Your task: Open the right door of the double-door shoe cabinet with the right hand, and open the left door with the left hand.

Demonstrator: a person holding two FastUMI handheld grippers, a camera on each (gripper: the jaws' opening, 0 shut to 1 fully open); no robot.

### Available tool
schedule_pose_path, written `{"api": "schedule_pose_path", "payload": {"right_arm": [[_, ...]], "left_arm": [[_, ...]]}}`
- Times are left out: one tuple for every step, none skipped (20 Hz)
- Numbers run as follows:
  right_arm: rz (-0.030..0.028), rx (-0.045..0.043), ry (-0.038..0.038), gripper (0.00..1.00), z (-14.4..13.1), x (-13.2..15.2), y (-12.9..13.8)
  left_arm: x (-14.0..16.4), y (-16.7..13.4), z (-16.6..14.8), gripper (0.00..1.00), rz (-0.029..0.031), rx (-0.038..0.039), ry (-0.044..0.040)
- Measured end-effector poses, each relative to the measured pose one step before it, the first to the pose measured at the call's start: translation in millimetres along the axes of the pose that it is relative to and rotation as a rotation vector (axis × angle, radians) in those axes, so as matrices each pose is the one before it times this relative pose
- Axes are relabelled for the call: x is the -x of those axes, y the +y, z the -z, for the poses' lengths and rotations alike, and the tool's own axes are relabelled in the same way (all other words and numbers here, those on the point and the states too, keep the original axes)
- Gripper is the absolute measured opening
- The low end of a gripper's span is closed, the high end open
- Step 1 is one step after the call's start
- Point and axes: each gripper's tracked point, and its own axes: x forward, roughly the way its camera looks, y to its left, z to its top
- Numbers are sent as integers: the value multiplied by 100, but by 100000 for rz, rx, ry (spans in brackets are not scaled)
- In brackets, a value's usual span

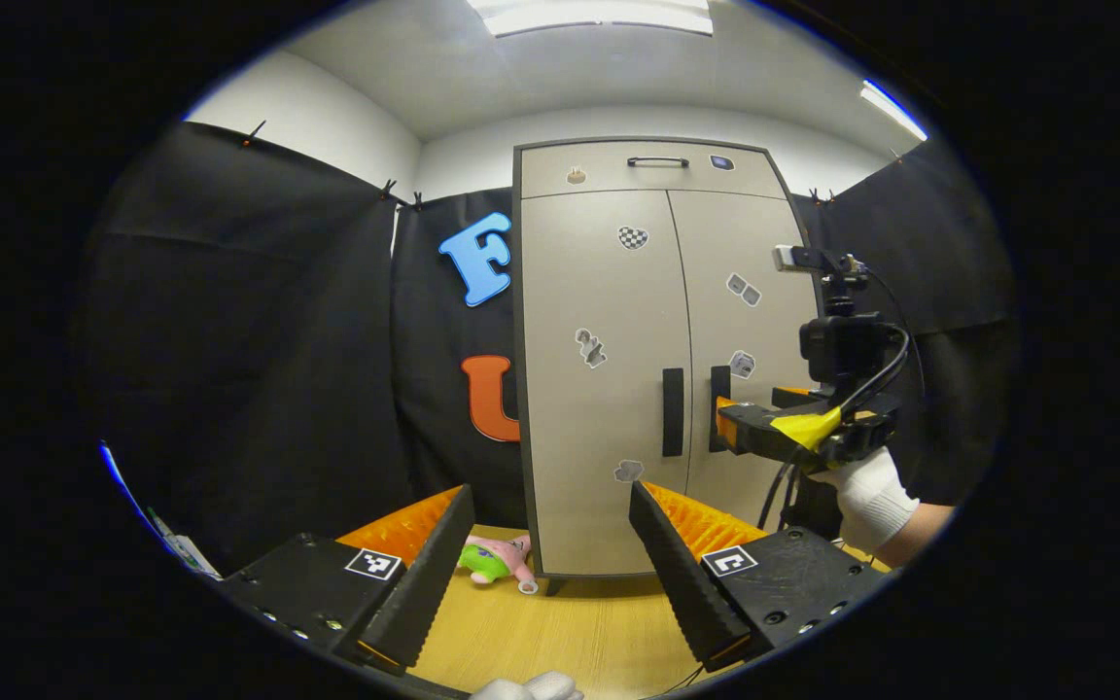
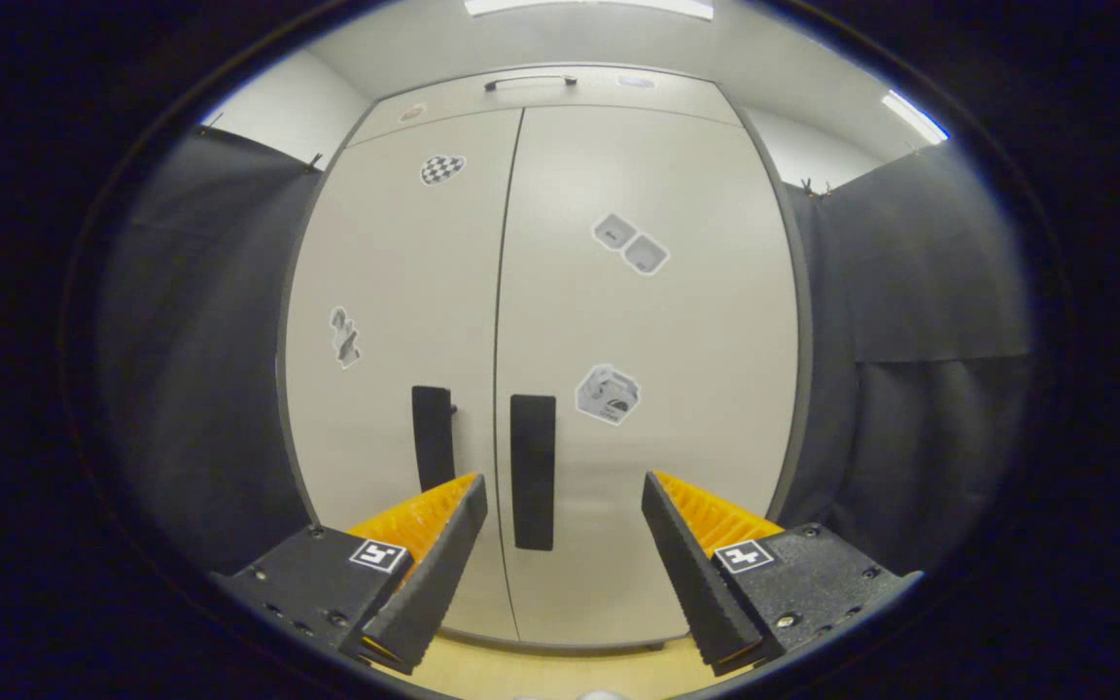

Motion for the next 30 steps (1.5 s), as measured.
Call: {"api": "schedule_pose_path", "payload": {"right_arm": [[-261,460,1279,99,257,-1017,359],[230,288,901,98,127,-1032,240],[526,83,1006,94,144,-835,93],[-234,-595,1638,95,235,-648,180],[-51,-1248,321,92,-1,-612,148],[761,-664,186,93,-41,-455,-139],[516,-64,1239,88,67,-320,-76],[176,-465,229,86,16,-190,-73],[387,-611,352,80,116,-225,-14],[-23,-548,-23,76,17,-210,13],[-167,-554,6,67,-100,-188,109],[-929,-755,178,66,249,-222,321],[1351,126,182,59,227,-172,-44],[979,694,-1250,55,-221,-5,-143],[-587,-38,1247,47,111,130,258],[125,-31,-258,41,168,-164,26],[-126,214,355,37,102,-79,6],[-78,563,598,36,-106,1,-89],[9,495,404,33,89,240,40],[-524,970,496,31,17,-104,-72],[-749,-378,395,28,5,166,-48],[-754,66,421,27,84,128,60],[-982,649,256,24,3,291,-17],[-1139,537,14,22,97,448,76],[-870,518,61,20,13,438,23],[-876,219,114,19,124,951,-121],[-658,195,35,19,181,923,-266],[-829,209,-144,18,287,733,-301],[-533,112,-89,18,-2,719,-129],[-327,283,347,18,221,545,-181]], "left_arm": [[31,178,-17,96,-1030,-312,10],[11,227,39,96,-1124,-398,-247],[30,229,126,96,-901,-286,521],[188,273,118,96,-519,40,228],[-10,251,-42,96,-600,24,-116],[-85,289,-33,96,-931,-97,-214],[-30,223,28,96,-742,75,214],[8,116,-50,96,-363,326,138],[16,52,-8,96,-149,223,-3],[-28,193,-31,96,-303,-250,-336],[-48,147,45,96,-312,-535,96],[3,164,-39,96,-307,-273,-146],[27,80,-32,96,-59,-18,-196],[14,41,-51,96,-83,53,-185],[109,106,-58,96,-353,82,-289],[86,205,-37,96,-40,290,-272],[106,176,55,96,-115,441,-15],[161,134,102,96,29,186,176],[297,238,12,96,-721,-523,-246],[247,179,-67,96,-256,-610,-660],[304,26,105,96,141,-459,128],[260,-93,170,96,546,-35,224],[336,-45,97,96,535,231,173],[335,28,91,96,212,217,3],[269,9,31,96,389,185,-11],[311,2,-126,96,436,143,-267],[305,-78,-54,96,426,14,-407],[270,-78,8,96,263,22,-405],[333,-56,14,96,363,85,-106],[321,-90,54,96,386,276,-52]]}}
